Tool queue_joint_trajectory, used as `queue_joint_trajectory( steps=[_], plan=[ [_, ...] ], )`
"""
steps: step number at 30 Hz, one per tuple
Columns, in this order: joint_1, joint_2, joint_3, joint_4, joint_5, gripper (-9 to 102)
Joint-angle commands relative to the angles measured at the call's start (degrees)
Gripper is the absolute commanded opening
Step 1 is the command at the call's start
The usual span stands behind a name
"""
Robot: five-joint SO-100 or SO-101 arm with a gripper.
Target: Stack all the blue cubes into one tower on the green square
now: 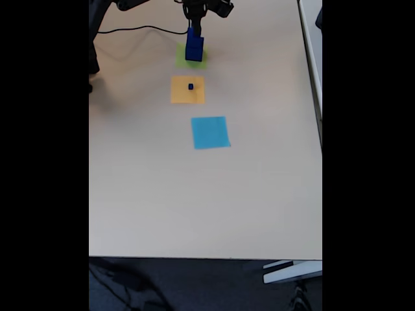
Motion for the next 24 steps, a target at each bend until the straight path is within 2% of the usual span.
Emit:
queue_joint_trajectory(
  steps=[1,24],
  plan=[
    [0.09,3.52,-0.70,0.53,0.79,12],
    [0.00,3.25,-0.79,1.41,3.96,10]
  ],
)
